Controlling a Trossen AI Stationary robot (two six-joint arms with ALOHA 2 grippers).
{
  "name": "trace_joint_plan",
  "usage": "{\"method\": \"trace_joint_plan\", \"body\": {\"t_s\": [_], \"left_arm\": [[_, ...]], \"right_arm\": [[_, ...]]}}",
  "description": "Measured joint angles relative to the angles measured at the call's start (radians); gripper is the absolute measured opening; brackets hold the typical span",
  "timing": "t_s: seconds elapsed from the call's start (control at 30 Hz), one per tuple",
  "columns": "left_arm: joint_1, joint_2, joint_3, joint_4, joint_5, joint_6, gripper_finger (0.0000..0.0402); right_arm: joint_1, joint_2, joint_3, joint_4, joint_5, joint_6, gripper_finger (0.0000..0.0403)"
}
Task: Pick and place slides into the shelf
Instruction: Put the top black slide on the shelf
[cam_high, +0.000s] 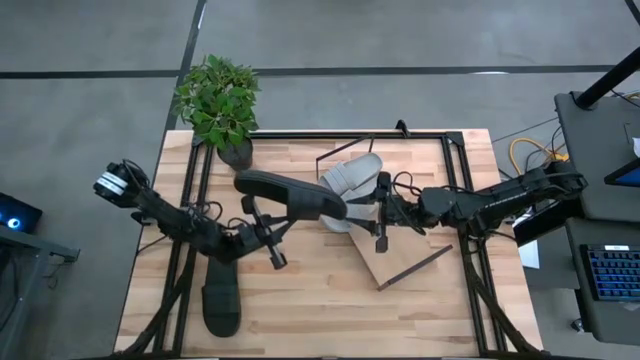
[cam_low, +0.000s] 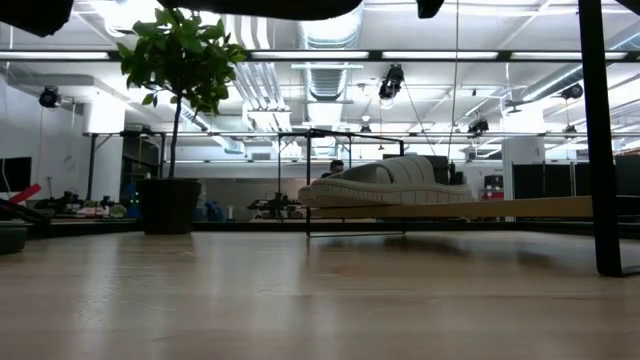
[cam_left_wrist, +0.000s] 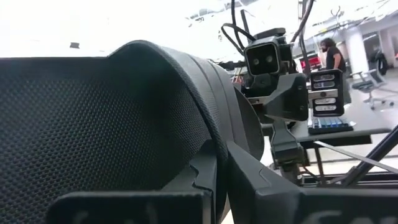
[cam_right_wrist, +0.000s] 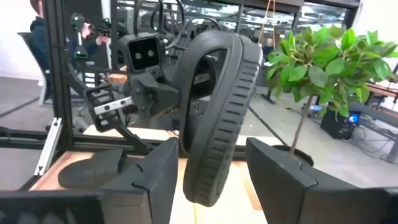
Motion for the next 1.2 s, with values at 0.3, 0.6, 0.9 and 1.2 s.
{"method": "trace_joint_plan", "body": {"t_s": [0.3,0.6,0.9,1.2], "left_arm": [[0.015,0.09,0.105,0.001,0.0,0.136,0.0],[0.031,0.116,0.117,-0.002,0.001,0.141,0.0],[0.031,0.11,0.115,-0.006,-0.001,0.139,0.0],[0.031,0.109,0.111,-0.006,0.0,0.132,0.0025]], "right_arm": [[-0.011,0.0,0.0,0.003,0.0,-0.007,0.0178],[-0.011,0.0,0.0,0.012,0.046,-0.01,0.012],[-0.013,0.0,0.0,-0.005,0.056,-0.04,0.0041],[-0.018,-0.001,0.0,-0.01,0.047,-0.041,0.0041]]}}
